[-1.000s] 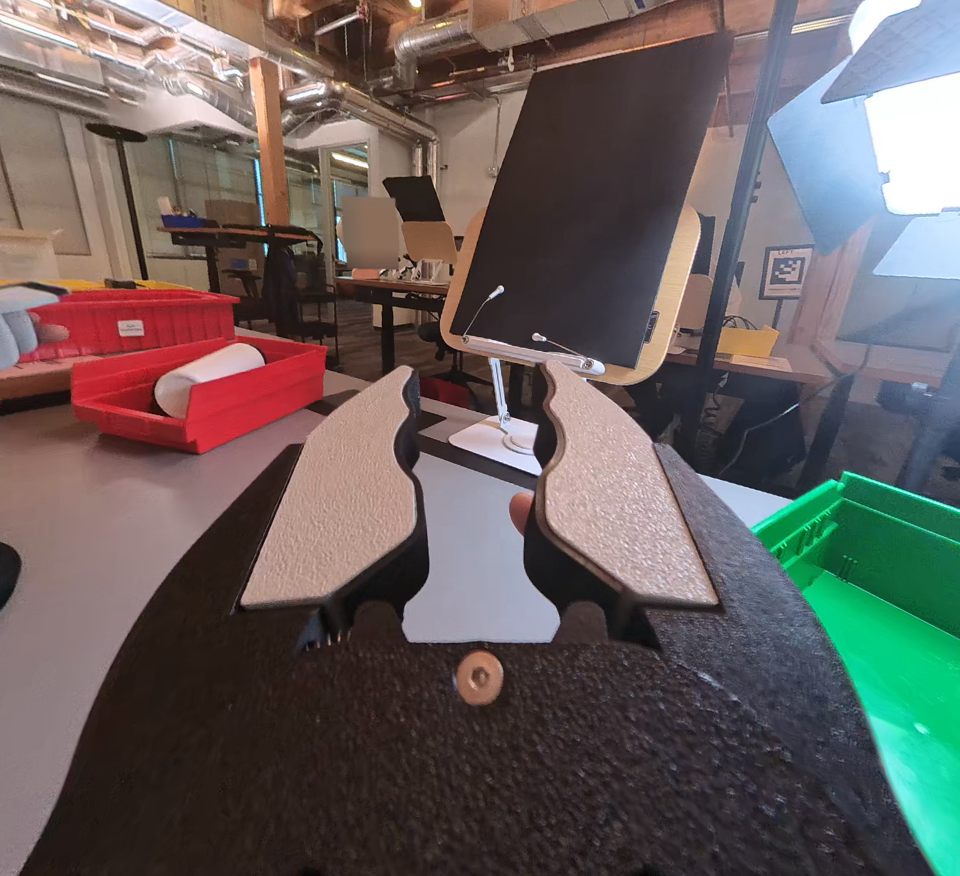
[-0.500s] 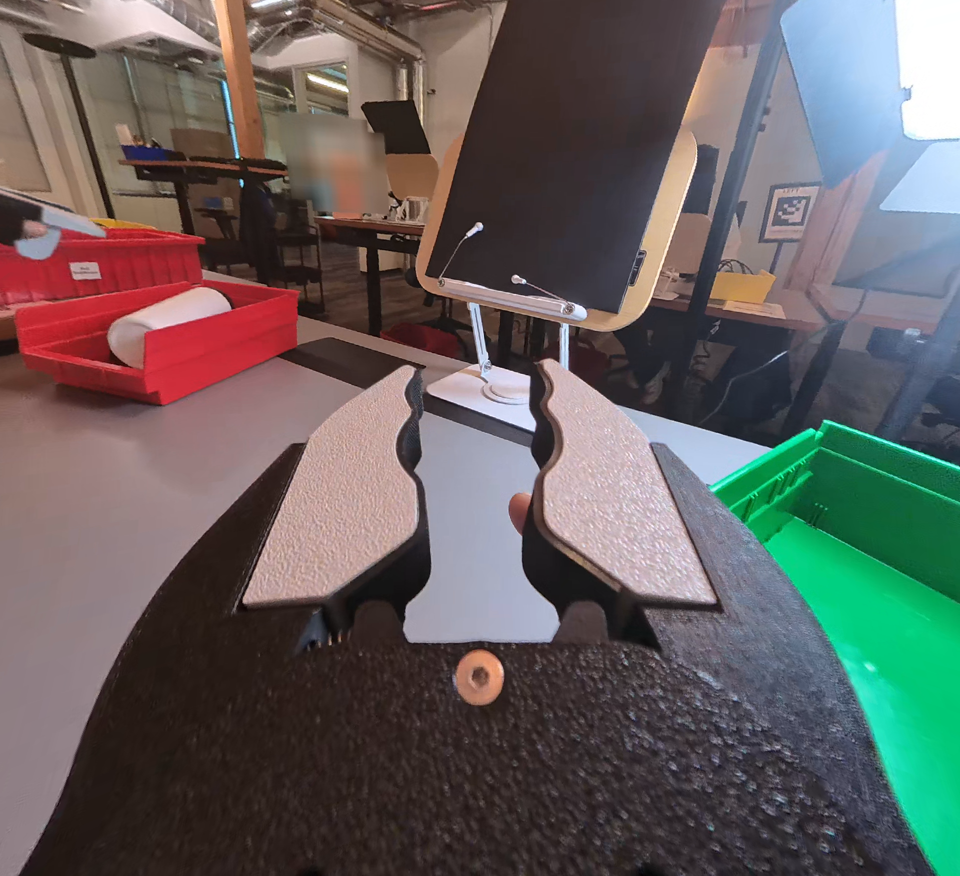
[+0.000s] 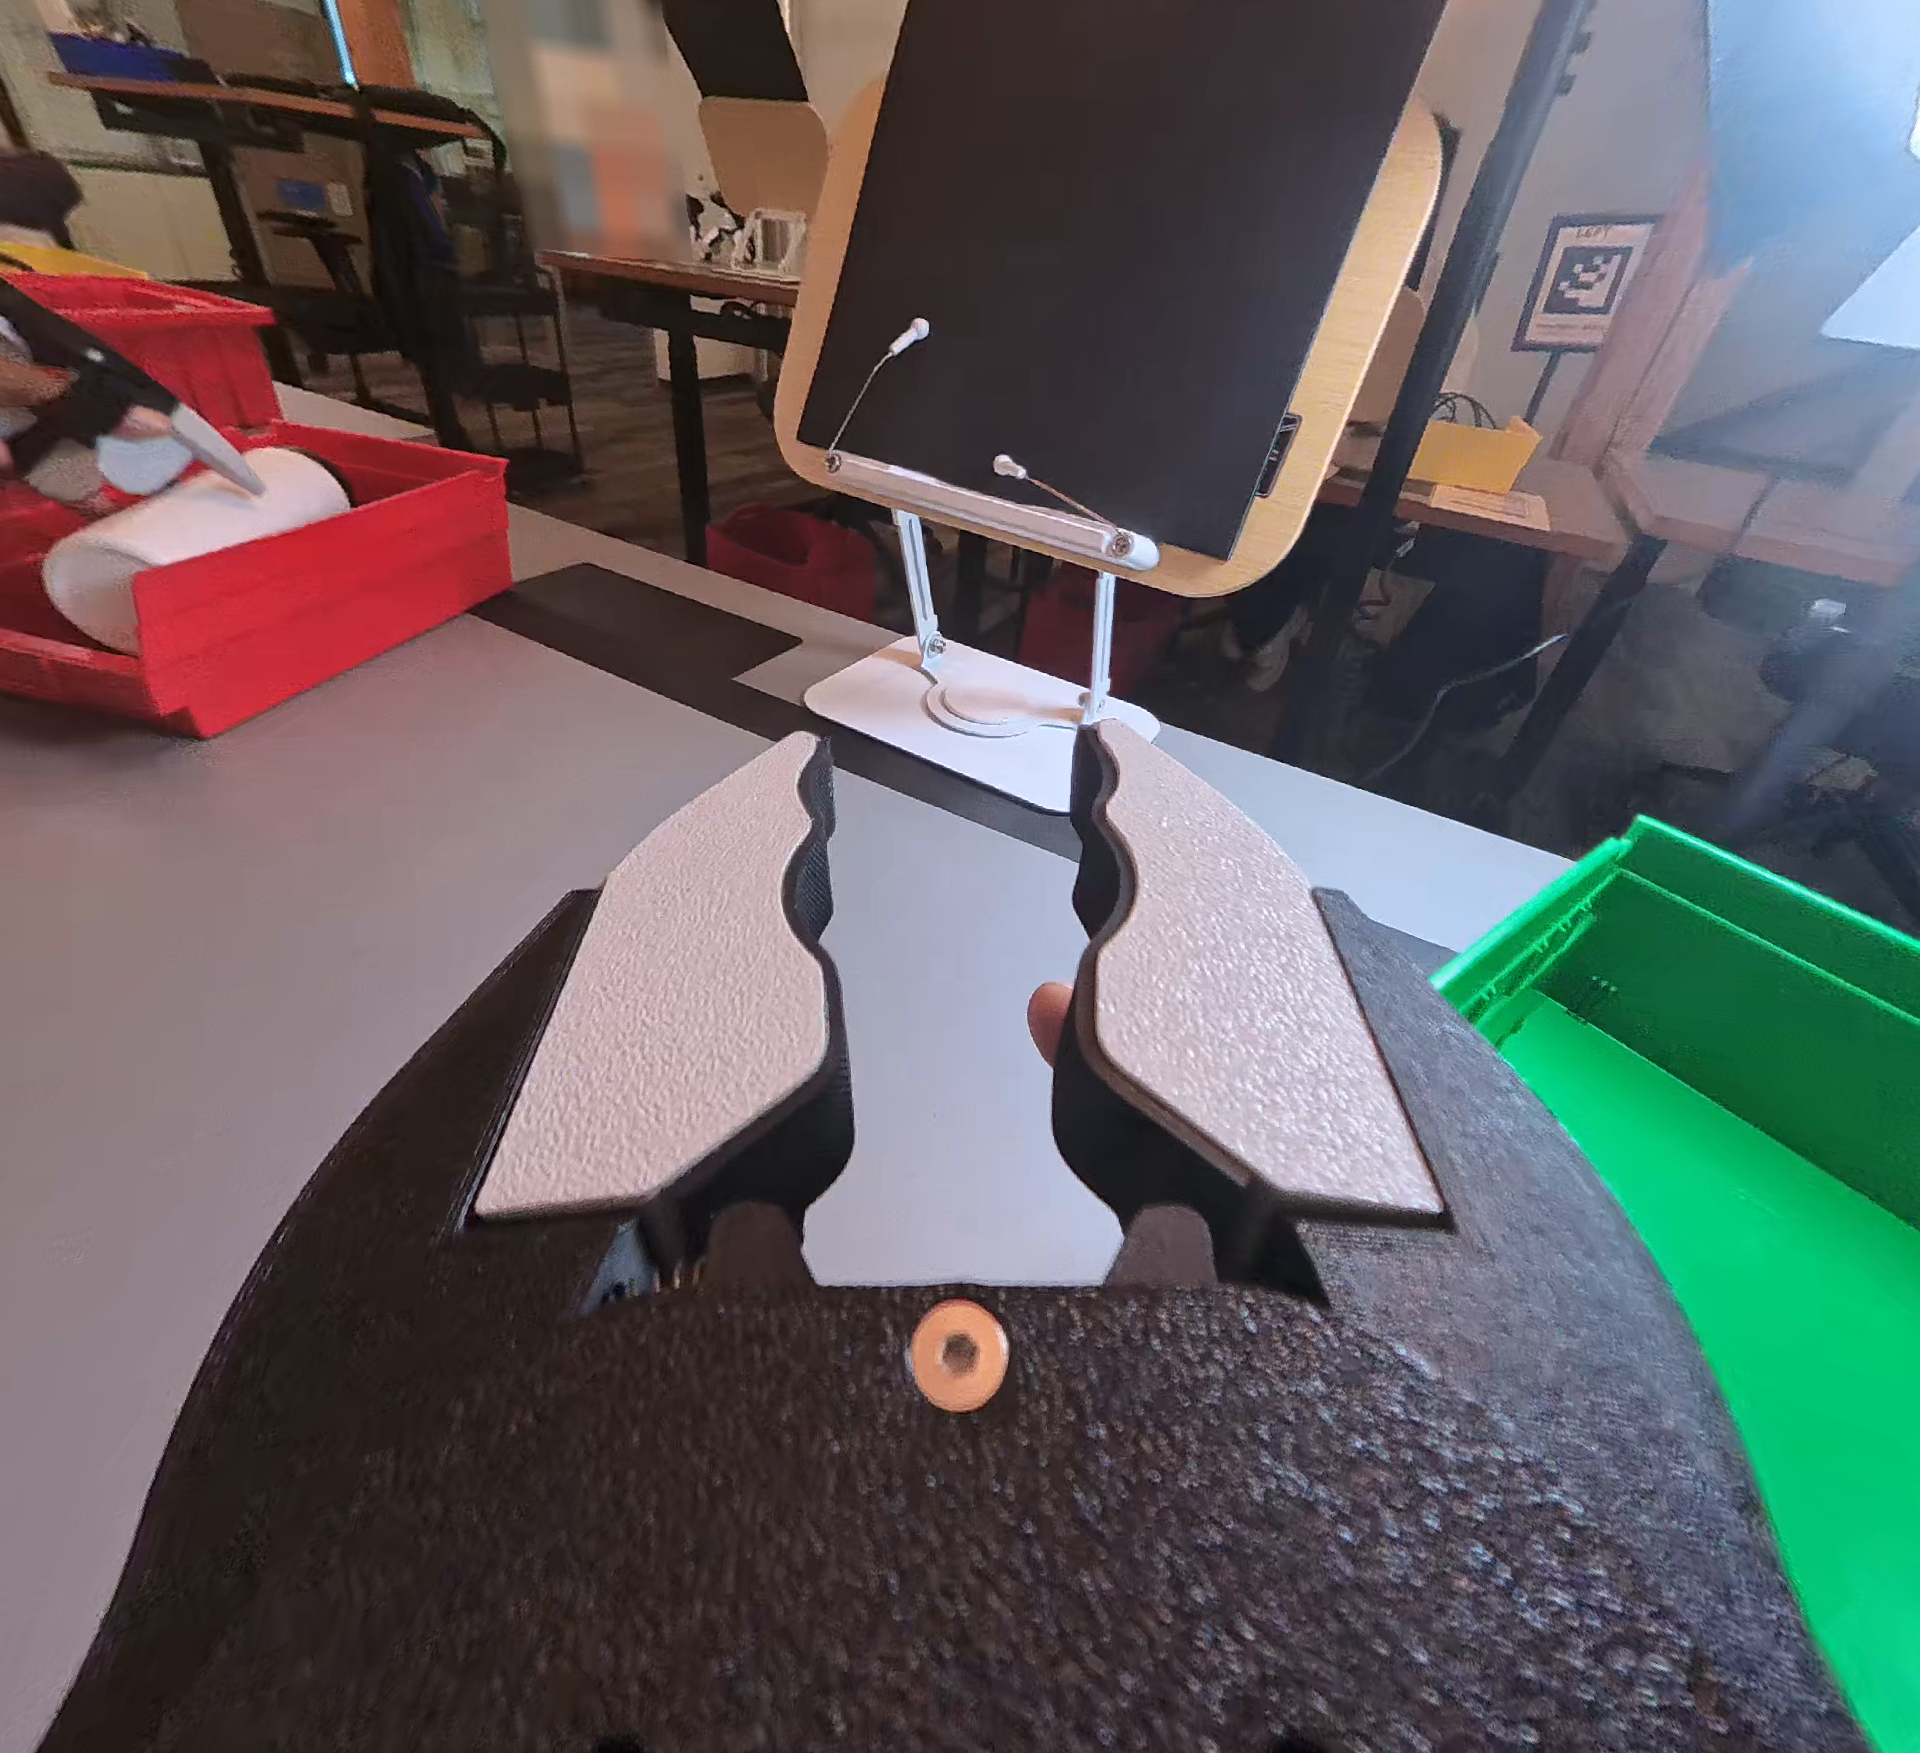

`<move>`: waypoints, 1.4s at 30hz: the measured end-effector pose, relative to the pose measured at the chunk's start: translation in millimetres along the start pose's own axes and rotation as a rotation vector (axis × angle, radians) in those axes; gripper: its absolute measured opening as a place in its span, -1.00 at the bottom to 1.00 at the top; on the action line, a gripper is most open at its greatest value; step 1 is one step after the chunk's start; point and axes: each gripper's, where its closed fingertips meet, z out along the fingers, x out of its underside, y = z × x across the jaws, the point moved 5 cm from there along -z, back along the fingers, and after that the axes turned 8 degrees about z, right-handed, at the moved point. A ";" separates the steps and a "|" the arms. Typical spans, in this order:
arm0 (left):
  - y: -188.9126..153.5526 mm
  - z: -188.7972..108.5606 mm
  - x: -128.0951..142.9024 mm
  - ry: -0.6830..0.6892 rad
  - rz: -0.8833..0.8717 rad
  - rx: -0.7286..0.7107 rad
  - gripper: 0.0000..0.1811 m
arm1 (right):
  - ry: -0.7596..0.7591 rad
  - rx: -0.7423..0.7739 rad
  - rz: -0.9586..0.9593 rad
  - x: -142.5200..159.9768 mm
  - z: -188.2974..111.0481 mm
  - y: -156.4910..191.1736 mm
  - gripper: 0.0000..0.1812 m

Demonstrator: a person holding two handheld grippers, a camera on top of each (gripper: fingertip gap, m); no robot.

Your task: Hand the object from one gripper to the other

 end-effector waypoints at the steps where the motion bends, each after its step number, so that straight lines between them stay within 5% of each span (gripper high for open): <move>1: -1.8 6.2 3.2 0.038 -0.016 0.026 -0.07 | 0.005 0.000 -0.010 3.4 1.4 1.7 -0.51; 10: -14.4 24.7 20.7 0.132 -0.146 0.249 0.00 | 0.117 -0.101 -0.011 33.2 13.2 15.8 -0.55; 12: -23.8 27.1 21.8 0.103 -0.147 0.347 -0.13 | 0.127 -0.110 -0.032 34.6 12.8 19.9 -0.56; 30: -27.6 -33.4 -2.5 -0.278 0.038 0.483 -0.15 | 0.160 -0.141 -0.107 40.9 13.7 41.2 -0.58; 36: -104.6 -99.5 -18.4 -0.607 0.268 0.716 -0.14 | 0.133 -0.219 -0.089 38.4 19.7 55.9 -0.58; 42: -241.7 -148.8 23.7 -0.801 0.589 1.024 -0.14 | 0.162 -0.459 0.048 21.2 33.4 96.8 -0.48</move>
